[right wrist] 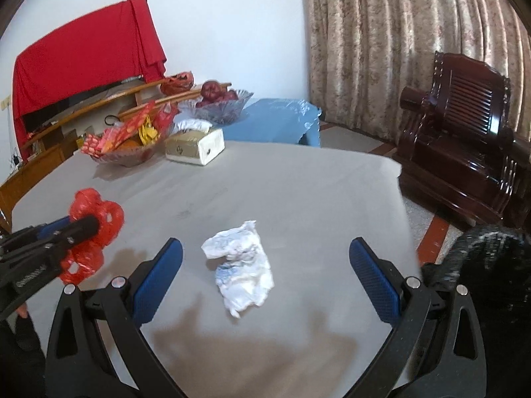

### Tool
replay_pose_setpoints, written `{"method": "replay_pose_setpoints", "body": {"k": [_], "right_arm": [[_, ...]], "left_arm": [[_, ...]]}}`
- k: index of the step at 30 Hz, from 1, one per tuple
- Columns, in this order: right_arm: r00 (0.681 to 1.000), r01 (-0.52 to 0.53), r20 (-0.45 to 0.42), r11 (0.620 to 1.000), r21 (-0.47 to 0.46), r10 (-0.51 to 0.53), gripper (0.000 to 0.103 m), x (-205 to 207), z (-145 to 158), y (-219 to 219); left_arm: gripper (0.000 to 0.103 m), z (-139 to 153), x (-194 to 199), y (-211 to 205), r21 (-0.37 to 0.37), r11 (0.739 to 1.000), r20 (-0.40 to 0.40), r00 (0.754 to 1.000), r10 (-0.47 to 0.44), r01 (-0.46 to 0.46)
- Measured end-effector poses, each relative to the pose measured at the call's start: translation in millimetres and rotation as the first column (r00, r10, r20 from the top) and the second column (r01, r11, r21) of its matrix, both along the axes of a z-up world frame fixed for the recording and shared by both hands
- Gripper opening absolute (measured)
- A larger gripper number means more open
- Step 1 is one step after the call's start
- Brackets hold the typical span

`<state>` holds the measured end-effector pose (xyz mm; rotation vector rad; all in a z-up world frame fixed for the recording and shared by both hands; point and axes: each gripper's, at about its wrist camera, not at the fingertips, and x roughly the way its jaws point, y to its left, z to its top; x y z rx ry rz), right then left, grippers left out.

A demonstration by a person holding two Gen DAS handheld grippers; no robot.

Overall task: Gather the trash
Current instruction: 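Grasp the red plastic bag with the left gripper while the right grasps the white tissue, then carry the red bag and tissue over the bin and open both grippers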

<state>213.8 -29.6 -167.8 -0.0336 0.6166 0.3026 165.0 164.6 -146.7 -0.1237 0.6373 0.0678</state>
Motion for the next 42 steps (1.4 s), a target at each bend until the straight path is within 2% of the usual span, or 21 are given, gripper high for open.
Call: {"method": "replay_pose_setpoints", "body": {"k": [13, 14, 15, 17, 19, 21, 22, 24, 26, 37, 42], "right_arm": [[0.99, -0.01, -0.14, 0.999, -0.046, 0.003, 0.097, 50.1, -40.9, 39.1], [0.987, -0.014, -0.158, 0.999, -0.05, 0.006, 0.093, 52.4, -43.6, 39.6], [0.985, -0.021, -0.173, 0.998, -0.051, 0.012, 0.082, 54.6, -45.7, 40.0], [0.975, -0.043, -0.219, 0.998, -0.053, 0.03, 0.074, 57.7, -52.4, 41.7], [0.968, -0.053, -0.247, 0.998, -0.047, 0.04, 0.07, 58.2, -55.9, 40.3], [0.963, -0.067, -0.263, 0.997, -0.037, 0.055, 0.045, 56.6, -57.9, 40.0], [0.957, -0.081, -0.281, 0.996, -0.036, 0.068, 0.04, 55.7, -60.2, 40.2], [0.956, -0.099, -0.279, 0.995, -0.026, 0.088, 0.025, 52.1, -58.5, 39.9], [0.957, -0.117, -0.269, 0.993, -0.024, 0.107, 0.016, 46.8, -55.6, 38.7], [0.982, -0.116, -0.147, 0.993, 0.03, 0.12, 0.015, 15.4, -4.0, 9.7], [0.991, -0.092, -0.091, 0.995, 0.049, 0.096, 0.015, -1.3, 26.7, -13.1]], "left_arm": [[0.031, -15.4, 17.2, 24.6, 0.001, 0.999, -0.013, 0.999, 0.047, -0.047], [0.031, -16.1, 16.9, 24.6, 0.0, 0.999, -0.014, 0.999, 0.046, -0.046], [0.031, -17.1, 17.3, 23.8, 0.0, 0.999, -0.016, 0.999, 0.046, -0.046], [0.031, -18.0, 17.5, 22.6, 0.0, 0.999, -0.018, 0.999, 0.048, -0.048], [0.031, -18.7, 16.4, 21.5, -0.002, 0.999, -0.022, 0.999, 0.049, -0.049], [0.031, -18.7, 15.9, 20.0, -0.002, 0.999, -0.024, 0.999, 0.048, -0.048], [0.031, -18.4, 14.8, 18.9, -0.001, 0.999, -0.024, 0.999, 0.047, -0.047], [0.031, -17.1, 14.2, 18.0, 0.0, 0.999, -0.024, 0.999, 0.042, -0.042], [0.031, -15.0, 12.5, 15.6, 0.001, 0.999, -0.021, 0.999, 0.038, -0.038], [0.031, 2.9, 8.1, -5.6, 0.001, 1.0, 0.004, 1.0, -0.005, 0.005], [0.031, 21.8, -0.5, -28.1, 0.004, 0.999, 0.033, 0.999, -0.036, 0.035]]}}
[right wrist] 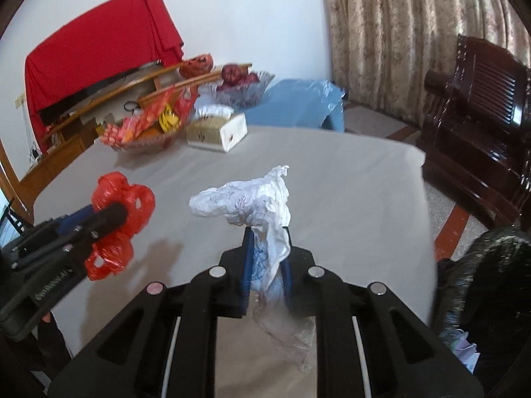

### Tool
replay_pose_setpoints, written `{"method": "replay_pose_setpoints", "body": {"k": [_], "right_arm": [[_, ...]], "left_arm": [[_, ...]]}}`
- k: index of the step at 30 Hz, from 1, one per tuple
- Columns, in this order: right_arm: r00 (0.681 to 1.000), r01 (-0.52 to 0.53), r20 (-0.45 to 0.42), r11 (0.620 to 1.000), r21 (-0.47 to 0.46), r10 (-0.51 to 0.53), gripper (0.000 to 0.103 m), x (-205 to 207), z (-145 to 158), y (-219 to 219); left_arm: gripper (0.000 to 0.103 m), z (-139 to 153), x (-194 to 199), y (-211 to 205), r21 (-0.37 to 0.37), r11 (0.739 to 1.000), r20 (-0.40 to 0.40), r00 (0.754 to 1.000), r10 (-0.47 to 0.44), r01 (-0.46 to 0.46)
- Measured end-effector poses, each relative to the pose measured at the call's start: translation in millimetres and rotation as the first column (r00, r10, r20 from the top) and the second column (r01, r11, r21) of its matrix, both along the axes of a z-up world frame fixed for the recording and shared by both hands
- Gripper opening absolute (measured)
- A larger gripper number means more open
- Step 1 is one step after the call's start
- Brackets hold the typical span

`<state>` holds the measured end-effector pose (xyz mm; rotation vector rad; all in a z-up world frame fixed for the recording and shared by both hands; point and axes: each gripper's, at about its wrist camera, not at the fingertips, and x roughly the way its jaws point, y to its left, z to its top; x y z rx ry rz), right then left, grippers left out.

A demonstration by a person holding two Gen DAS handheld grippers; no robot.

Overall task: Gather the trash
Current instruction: 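Carry the red bag and tissue over the bin and open both grippers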

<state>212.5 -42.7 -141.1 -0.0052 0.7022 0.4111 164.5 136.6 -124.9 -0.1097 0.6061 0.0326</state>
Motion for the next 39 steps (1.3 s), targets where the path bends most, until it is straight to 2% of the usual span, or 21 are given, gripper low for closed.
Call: {"method": "replay_pose_setpoints", "body": {"k": [11, 20, 29, 39], "right_arm": [[0.989, 0.1, 0.109, 0.994, 0.033, -0.103, 0.015, -39.8, 56.3, -63.9], [0.966, 0.18, 0.183, 0.983, 0.04, -0.185, 0.015, -73.3, 89.3, -118.3], [0.932, 0.289, 0.216, 0.956, 0.042, -0.291, 0.015, -104.0, 99.2, -174.1], [0.886, 0.419, 0.209, 0.908, 0.016, -0.413, 0.015, -128.7, 87.8, -231.2]], "left_arm": [[0.031, 43.5, -20.4, -57.2, -0.004, 0.995, 0.094, 0.99, -0.102, 0.103], [0.031, 66.8, -30.7, -108.7, 0.002, 0.978, 0.142, 0.968, -0.207, 0.209], [0.031, 77.7, -35.8, -160.2, -0.009, 0.949, 0.163, 0.937, -0.309, 0.314], [0.031, 72.0, -36.1, -230.2, -0.006, 0.888, 0.159, 0.877, -0.453, 0.459]]}}
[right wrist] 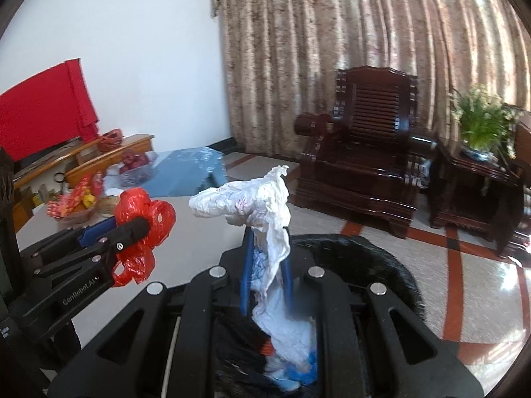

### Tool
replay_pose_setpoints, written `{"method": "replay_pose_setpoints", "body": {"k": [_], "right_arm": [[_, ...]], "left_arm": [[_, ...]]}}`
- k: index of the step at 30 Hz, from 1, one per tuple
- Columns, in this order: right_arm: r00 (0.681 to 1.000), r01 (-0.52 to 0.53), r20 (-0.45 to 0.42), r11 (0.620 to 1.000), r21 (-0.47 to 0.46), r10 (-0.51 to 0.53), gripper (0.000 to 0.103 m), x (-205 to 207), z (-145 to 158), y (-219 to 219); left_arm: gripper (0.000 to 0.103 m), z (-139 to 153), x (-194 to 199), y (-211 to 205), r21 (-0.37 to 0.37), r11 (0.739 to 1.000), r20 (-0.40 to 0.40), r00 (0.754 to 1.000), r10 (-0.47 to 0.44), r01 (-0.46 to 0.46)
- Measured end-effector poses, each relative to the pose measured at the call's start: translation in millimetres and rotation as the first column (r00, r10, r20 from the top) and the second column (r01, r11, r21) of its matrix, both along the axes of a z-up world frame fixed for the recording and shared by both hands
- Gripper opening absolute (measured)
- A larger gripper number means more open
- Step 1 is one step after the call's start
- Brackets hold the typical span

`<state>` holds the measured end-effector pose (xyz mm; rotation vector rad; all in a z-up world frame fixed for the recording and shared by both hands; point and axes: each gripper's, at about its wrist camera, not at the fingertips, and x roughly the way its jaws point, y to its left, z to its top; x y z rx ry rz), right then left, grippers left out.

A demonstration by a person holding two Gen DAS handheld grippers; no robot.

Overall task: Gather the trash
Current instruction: 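Carry the red bag and tissue over the bin and open both grippers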

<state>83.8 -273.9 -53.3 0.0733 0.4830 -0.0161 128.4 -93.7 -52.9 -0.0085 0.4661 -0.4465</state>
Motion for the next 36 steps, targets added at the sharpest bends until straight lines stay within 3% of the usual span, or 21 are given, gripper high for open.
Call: {"method": "replay_pose_setpoints", "body": {"k": [9, 18, 22, 23, 25, 28, 30, 36], "right_arm": [[0.993, 0.107, -0.056, 0.994, -0.015, -0.108, 0.015, -3.5, -28.4, -47.3], [0.98, 0.164, -0.112, 0.986, -0.021, -0.166, 0.016, 10.6, -60.7, -84.2], [0.976, 0.171, -0.129, 0.985, -0.026, -0.173, 0.021, 16.5, -71.9, -92.1], [0.975, 0.175, -0.131, 0.984, -0.03, -0.177, 0.026, 17.1, -73.9, -92.7], [0.973, 0.184, -0.133, 0.982, -0.037, -0.187, 0.04, 17.3, -77.6, -93.8], [0.972, 0.197, -0.123, 0.98, -0.043, -0.201, 0.067, 14.6, -79.4, -94.0], [0.97, 0.211, -0.109, 0.976, -0.054, -0.216, 0.092, 11.1, -79.7, -92.5], [0.972, 0.206, -0.103, 0.978, -0.036, -0.209, 0.098, 2.8, -74.6, -88.3]], "left_arm": [[0.031, -14.7, 10.9, -57.2, 0.009, 0.994, -0.014, 0.994, -0.106, 0.106], [0.032, -41.8, 28.1, -99.5, 0.035, 0.987, -0.056, 0.986, -0.156, 0.158], [0.038, -48.9, 37.3, -105.8, 0.024, 0.985, -0.077, 0.983, -0.167, 0.169], [0.04, -49.0, 38.4, -105.7, 0.018, 0.985, -0.08, 0.982, -0.172, 0.174], [0.056, -49.5, 39.3, -106.0, 0.009, 0.984, -0.084, 0.981, -0.175, 0.177], [0.064, -47.2, 39.5, -101.4, -0.003, 0.986, -0.077, 0.983, -0.168, 0.169], [0.072, -44.9, 41.3, -98.6, -0.011, 0.987, -0.08, 0.984, -0.161, 0.161], [0.085, -33.9, 39.0, -78.2, -0.016, 0.992, -0.067, 0.99, -0.126, 0.125]]}}
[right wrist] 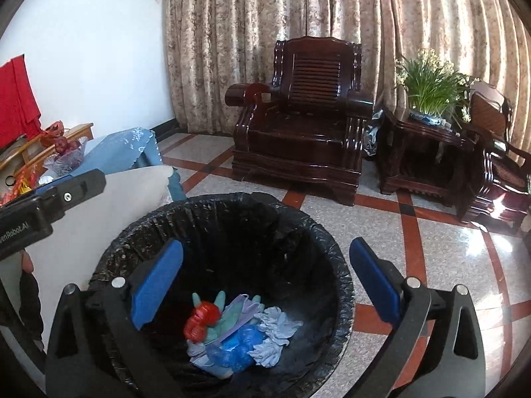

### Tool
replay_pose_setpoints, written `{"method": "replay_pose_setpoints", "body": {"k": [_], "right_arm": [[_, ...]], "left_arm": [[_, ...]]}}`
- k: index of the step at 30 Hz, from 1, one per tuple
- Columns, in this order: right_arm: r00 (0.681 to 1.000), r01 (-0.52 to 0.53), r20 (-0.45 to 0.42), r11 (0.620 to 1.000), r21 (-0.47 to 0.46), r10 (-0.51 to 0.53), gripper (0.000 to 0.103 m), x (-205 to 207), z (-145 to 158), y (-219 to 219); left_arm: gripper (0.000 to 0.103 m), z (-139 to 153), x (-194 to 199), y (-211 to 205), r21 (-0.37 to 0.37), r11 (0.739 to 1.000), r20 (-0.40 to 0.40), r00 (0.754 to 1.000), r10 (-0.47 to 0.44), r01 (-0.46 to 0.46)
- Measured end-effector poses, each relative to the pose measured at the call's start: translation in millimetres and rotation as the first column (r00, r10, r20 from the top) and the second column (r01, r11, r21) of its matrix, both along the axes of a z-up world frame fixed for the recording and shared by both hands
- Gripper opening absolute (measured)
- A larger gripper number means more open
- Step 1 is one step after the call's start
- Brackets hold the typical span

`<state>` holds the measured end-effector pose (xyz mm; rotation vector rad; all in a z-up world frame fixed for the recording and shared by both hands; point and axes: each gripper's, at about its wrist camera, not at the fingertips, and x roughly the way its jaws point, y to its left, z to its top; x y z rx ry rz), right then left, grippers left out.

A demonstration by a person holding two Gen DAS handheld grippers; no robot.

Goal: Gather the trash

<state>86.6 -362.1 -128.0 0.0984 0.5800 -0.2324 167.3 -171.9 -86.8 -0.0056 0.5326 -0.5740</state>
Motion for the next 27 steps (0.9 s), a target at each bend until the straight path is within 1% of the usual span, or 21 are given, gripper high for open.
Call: {"method": "replay_pose_setpoints", "body": {"k": [4, 10, 13, 16, 21, 27], "right_arm": [[0.999, -0.027, 0.026, 1.0, 0.004, 0.027, 0.098, -6.6, 13.7, 10.9], [0.994, -0.102, 0.047, 0.994, 0.025, 0.101, 0.098, -16.0, 41.3, 35.1], [0.99, -0.138, 0.035, 0.99, 0.031, 0.137, 0.098, -20.3, 53.1, 47.6], [0.986, -0.168, 0.02, 0.984, 0.059, 0.167, 0.098, -23.0, 65.7, 61.2], [0.981, -0.192, 0.034, 0.98, 0.057, 0.191, 0.098, -31.9, 86.2, 81.2], [0.976, -0.217, 0.05, 0.974, 0.061, 0.214, 0.098, -41.1, 106.9, 95.5]], "left_arm": [[0.091, 13.2, -5.4, 20.2, 0.007, 0.999, 0.023, 0.999, 0.032, -0.032], [0.096, 36.4, -22.6, 57.3, 0.013, 0.995, 0.042, 0.994, 0.1, -0.101], [0.097, 44.6, -33.4, 73.0, 0.021, 0.992, 0.037, 0.991, 0.126, -0.127], [0.097, 50.7, -43.9, 87.1, 0.027, 0.988, 0.037, 0.988, 0.151, -0.152], [0.097, 61.9, -64.4, 106.3, 0.041, 0.982, 0.044, 0.982, 0.183, -0.185], [0.097, 75.4, -83.3, 119.4, 0.047, 0.977, 0.055, 0.977, 0.204, -0.207]]}}
